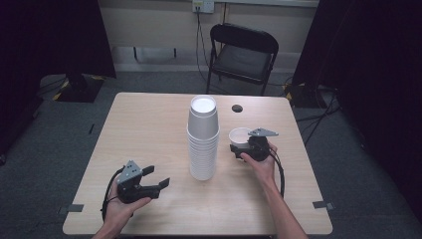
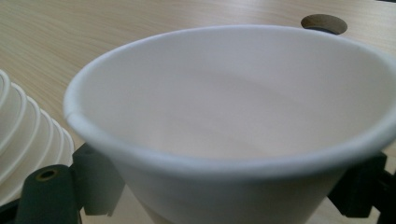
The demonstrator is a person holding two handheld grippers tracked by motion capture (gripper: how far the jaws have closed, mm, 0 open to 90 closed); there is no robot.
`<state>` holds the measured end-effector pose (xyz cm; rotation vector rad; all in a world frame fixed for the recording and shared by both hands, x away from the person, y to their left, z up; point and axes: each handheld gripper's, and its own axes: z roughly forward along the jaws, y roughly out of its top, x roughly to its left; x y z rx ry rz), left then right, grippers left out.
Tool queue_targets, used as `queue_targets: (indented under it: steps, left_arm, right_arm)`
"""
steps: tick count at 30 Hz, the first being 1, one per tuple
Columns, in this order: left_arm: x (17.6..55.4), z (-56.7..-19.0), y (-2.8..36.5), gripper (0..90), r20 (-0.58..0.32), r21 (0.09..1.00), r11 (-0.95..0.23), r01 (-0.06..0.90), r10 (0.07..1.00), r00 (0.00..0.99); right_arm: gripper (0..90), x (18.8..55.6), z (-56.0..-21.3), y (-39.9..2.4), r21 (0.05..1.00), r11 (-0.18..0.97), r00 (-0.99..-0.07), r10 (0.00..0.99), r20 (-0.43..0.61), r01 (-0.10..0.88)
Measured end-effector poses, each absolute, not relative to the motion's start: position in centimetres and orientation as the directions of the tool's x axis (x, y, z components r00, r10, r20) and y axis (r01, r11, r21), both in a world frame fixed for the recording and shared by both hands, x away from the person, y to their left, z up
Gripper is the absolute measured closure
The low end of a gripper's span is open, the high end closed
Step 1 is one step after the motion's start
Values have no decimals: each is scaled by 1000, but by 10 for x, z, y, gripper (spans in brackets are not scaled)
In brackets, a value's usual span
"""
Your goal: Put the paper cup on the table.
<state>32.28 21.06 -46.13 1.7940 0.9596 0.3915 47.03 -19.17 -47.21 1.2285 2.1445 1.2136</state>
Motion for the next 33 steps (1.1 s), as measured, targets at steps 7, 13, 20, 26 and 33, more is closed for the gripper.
queue_targets:
  steps: [7, 13, 20, 26, 33]
  left_arm:
    - [321, -460, 211, 227, -160, 893, -164, 420, 755, 636]
    - [319, -459, 211, 227, -163, 894, -159, 419, 756, 634]
    - [319, -459, 212, 227, -159, 894, -162, 419, 757, 633]
    - [319, -459, 212, 227, -159, 894, -162, 418, 757, 634]
    - [317, -458, 210, 227, -164, 894, -161, 419, 752, 639]
  right_arm:
    - [149, 463, -477, -199, 830, 252, -548, 833, 75, 497]
    - [155, 459, -478, -202, 823, 253, -542, 837, 78, 509]
    - [152, 459, -479, -198, 818, 256, -539, 839, 77, 515]
    - [151, 459, -479, -199, 815, 252, -539, 838, 86, 522]
    - [138, 459, -481, -200, 806, 243, -535, 838, 106, 540]
